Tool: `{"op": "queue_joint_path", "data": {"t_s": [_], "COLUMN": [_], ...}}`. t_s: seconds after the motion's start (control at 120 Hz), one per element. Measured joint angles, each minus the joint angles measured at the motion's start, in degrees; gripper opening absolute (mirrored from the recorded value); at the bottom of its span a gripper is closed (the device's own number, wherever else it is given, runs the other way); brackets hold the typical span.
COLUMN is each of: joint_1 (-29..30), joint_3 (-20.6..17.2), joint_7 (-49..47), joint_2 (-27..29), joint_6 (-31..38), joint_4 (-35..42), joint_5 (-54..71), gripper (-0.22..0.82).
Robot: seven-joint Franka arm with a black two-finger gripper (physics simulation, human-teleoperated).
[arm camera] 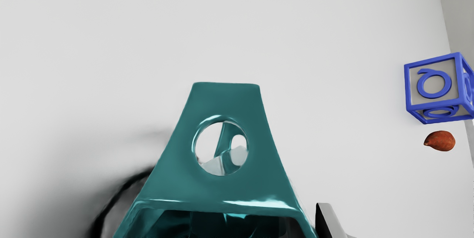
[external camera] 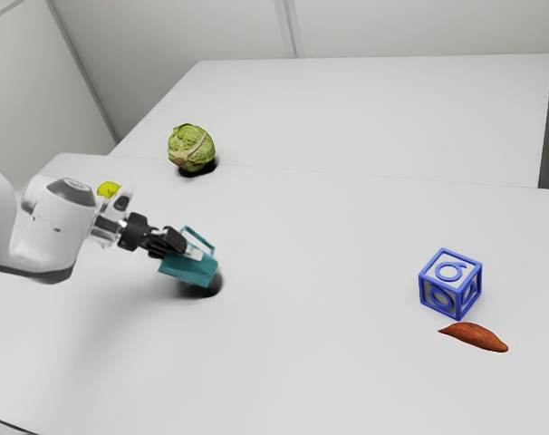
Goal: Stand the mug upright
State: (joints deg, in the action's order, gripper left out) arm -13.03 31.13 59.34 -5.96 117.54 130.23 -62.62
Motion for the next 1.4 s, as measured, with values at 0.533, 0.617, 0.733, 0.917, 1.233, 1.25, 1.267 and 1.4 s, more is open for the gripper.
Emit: {"op": "queue_joint_path", "data": {"t_s": [0.533,0.617,0.733,0.917,1.233,1.25,1.267,1.4], "joint_1": [-2.57,-2.88,-3.39,-4.33,-5.26,-5.27,-5.27,-5.35], "joint_3": [-7.81,-8.52,-9.12,-9.58,-9.60,-9.60,-9.59,-9.60], "joint_7": [-12.28,-15.10,-18.71,-23.68,-29.58,-29.82,-30.05,-31.72], "joint_2": [-0.29,-2.10,-3.75,-5.43,-7.69,-7.77,-7.83,-8.58], "joint_6": [6.28,6.54,6.82,7.04,8.82,8.88,8.94,9.49], "joint_4": [-13.10,-14.84,-15.57,-15.68,-15.45,-15.44,-15.42,-15.14], "joint_5": [36.54,41.79,47.16,52.33,54.45,54.48,54.50,54.65], "gripper": [-0.18,-0.18,-0.17,-0.17,-0.17,-0.17,-0.17,-0.17]}}
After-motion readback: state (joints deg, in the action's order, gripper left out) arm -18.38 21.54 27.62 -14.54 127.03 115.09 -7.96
